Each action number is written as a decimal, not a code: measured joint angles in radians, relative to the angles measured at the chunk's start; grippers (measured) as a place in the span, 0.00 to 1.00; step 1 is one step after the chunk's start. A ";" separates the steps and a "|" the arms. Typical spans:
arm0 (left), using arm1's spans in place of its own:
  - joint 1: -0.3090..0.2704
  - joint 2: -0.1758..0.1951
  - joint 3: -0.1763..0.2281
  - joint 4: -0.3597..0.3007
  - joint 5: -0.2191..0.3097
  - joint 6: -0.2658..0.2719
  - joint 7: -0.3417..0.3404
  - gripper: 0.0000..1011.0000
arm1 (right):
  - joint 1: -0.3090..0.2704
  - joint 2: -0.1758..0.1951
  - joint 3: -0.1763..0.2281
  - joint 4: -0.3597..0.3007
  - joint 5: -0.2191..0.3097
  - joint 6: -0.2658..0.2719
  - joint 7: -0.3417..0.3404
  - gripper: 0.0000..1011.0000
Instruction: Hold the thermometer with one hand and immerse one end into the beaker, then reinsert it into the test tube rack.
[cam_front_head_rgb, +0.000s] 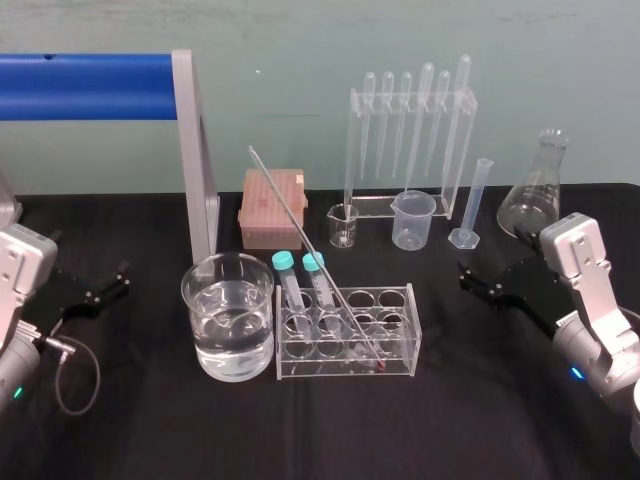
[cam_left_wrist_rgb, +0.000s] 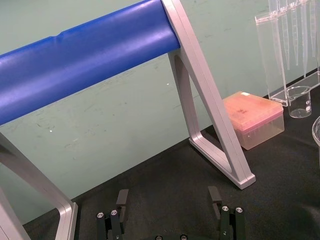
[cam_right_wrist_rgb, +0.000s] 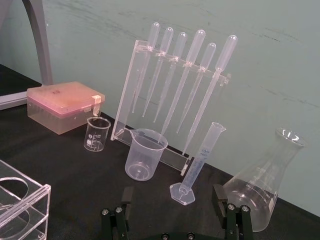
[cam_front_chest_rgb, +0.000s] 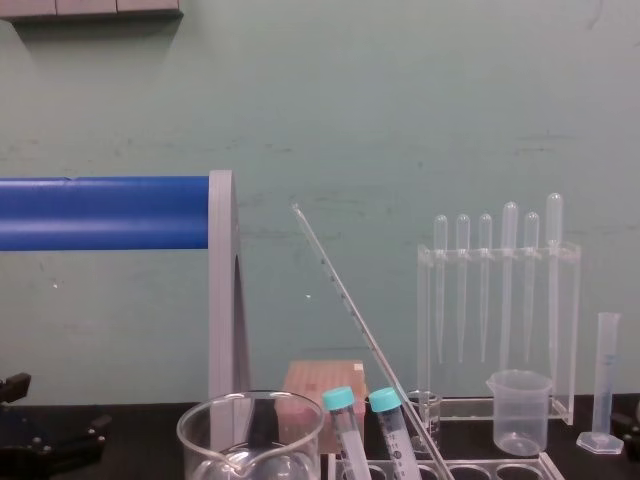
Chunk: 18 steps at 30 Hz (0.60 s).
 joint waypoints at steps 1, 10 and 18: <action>0.000 0.000 0.000 0.000 0.000 0.000 0.000 1.00 | 0.000 0.000 0.000 0.000 0.000 0.000 0.000 0.99; 0.000 0.000 0.000 0.000 0.000 0.000 0.000 1.00 | 0.000 0.000 0.000 0.000 0.000 0.000 0.000 0.99; 0.000 0.000 0.000 0.000 0.000 0.000 0.000 1.00 | 0.000 0.000 0.000 0.000 0.000 0.000 0.000 0.99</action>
